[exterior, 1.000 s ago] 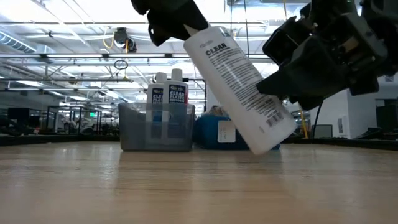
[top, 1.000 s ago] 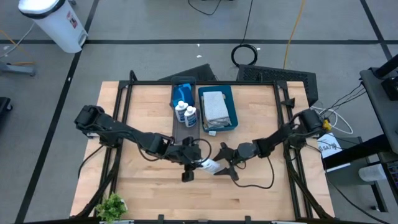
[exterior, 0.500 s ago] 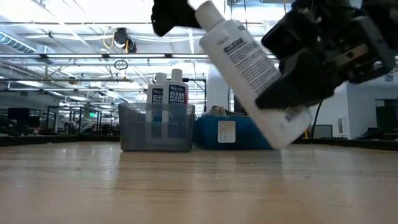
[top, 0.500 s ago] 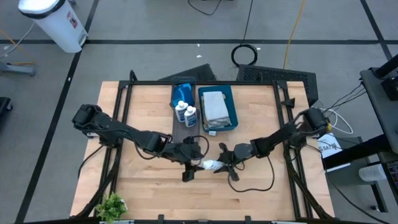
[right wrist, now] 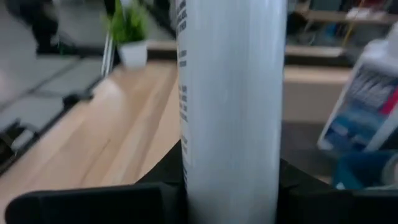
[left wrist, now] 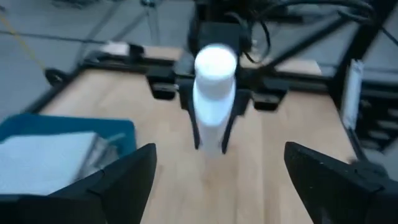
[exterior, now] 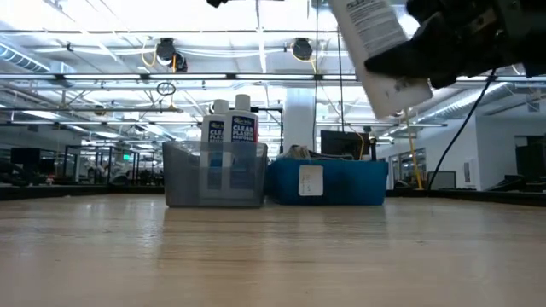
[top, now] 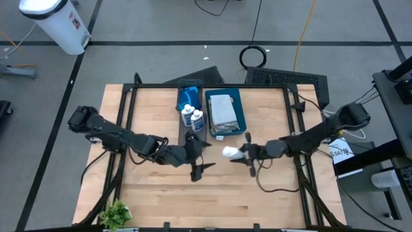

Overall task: Pick & Place Kitchen Items
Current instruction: Put the white plastic restorer bottle into the bottom black bin

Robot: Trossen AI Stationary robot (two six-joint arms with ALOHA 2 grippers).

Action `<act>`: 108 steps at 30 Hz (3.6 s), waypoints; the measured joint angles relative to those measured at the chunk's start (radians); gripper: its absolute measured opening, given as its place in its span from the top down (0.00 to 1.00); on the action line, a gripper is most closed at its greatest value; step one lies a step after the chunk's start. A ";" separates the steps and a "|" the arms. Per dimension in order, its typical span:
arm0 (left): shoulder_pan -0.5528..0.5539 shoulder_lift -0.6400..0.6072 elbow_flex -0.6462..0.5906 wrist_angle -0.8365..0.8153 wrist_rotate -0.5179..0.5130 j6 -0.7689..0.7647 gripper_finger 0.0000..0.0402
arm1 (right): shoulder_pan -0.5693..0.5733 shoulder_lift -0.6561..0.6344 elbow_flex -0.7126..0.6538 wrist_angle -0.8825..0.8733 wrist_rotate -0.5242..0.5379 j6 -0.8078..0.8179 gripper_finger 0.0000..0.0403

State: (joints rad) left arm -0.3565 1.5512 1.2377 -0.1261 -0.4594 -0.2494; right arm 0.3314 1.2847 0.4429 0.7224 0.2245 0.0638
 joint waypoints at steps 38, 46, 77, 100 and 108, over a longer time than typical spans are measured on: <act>0.138 0.157 -0.001 0.469 0.230 0.160 0.16 | 0.013 0.198 -0.004 0.370 0.032 -0.024 0.78; 0.132 0.141 0.000 0.436 0.242 0.115 0.33 | 0.013 0.198 -0.004 0.345 0.032 -0.020 0.78; 0.134 0.122 0.000 0.386 0.238 0.117 0.70 | 0.013 0.198 -0.005 0.348 0.038 0.002 0.65; 0.104 -0.136 -0.003 -0.352 -0.199 -0.097 0.70 | 0.031 -0.033 -0.043 0.132 0.085 0.002 0.27; 0.154 -0.140 -0.178 -0.193 -0.196 -0.107 0.70 | 0.031 -0.033 -0.048 0.133 0.085 0.002 0.28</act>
State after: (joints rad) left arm -0.2024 1.4109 1.0601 -0.3189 -0.6551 -0.3566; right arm 0.3622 1.2518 0.3954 0.8551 0.3096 0.0662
